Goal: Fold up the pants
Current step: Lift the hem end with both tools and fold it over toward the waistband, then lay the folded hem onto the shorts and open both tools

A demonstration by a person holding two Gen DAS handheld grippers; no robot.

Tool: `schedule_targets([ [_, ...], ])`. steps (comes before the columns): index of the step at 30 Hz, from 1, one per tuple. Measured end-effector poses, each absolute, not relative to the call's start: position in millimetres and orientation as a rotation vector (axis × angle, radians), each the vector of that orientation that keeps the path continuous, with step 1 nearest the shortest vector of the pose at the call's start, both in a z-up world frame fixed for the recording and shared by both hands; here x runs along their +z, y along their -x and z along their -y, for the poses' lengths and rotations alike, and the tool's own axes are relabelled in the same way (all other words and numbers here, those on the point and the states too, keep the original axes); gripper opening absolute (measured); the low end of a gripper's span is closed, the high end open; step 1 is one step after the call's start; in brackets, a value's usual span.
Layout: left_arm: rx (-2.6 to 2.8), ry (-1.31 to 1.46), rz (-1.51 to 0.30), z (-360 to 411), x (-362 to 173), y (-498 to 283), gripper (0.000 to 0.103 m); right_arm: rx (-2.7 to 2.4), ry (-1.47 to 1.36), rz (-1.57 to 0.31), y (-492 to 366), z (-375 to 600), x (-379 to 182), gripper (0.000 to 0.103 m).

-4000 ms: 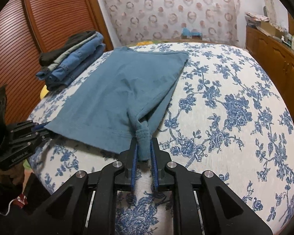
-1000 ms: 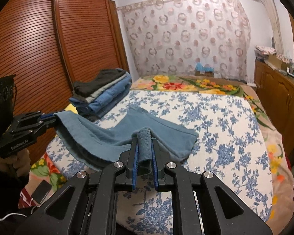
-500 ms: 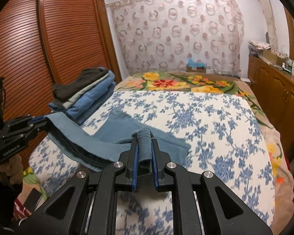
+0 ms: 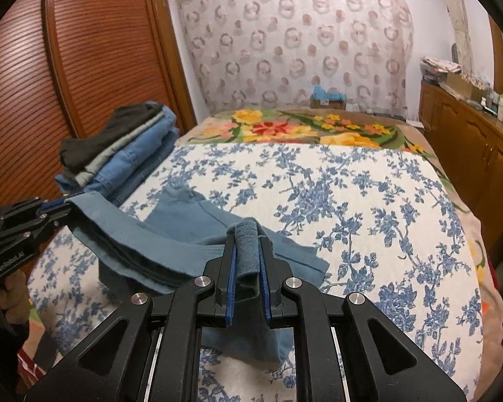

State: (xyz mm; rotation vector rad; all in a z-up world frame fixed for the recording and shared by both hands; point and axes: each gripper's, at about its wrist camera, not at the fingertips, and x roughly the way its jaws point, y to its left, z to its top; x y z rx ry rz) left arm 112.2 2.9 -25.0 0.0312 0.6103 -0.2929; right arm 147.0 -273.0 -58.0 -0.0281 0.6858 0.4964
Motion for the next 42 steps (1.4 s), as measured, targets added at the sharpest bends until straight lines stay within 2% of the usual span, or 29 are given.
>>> schedule_targets([
  [1, -0.297, -0.029, -0.612, -3.5, -25.4, -112.0, 0.019, 0.494, 0.03, -0.692, -148.6, 272.4, -60.5, 0.01],
  [3, -0.309, -0.025, -0.613, -5.2, -25.4, -111.4, 0.032, 0.488, 0.033, -0.7, -151.5, 271.4, -63.9, 0.01],
  [6, -0.341, -0.026, -0.627, -2.5, -26.2, -107.4, 0.038, 0.479, 0.038, -0.712, -155.7, 270.0, -67.5, 0.01],
  [26, -0.407, -0.029, -0.679, 1.2, -37.9, -90.1, 0.039, 0.454, 0.008, -0.748, -173.3, 261.6, -72.3, 0.01],
  [34, -0.356, -0.008, -0.722, -28.7, -57.2, -80.3, 0.039, 0.483, 0.057, -0.688, -147.2, 272.5, -58.9, 0.035],
  [39, -0.351, -0.025, -0.745, -31.1, -65.1, -81.9, 0.039, 0.498, 0.108, -0.698, -130.3, 285.1, -66.8, 0.041],
  [42, -0.357, -0.049, -0.753, -23.1, -67.1, -87.9, 0.039, 0.505, 0.15, -0.721, -127.3, 287.1, -76.0, 0.041],
])
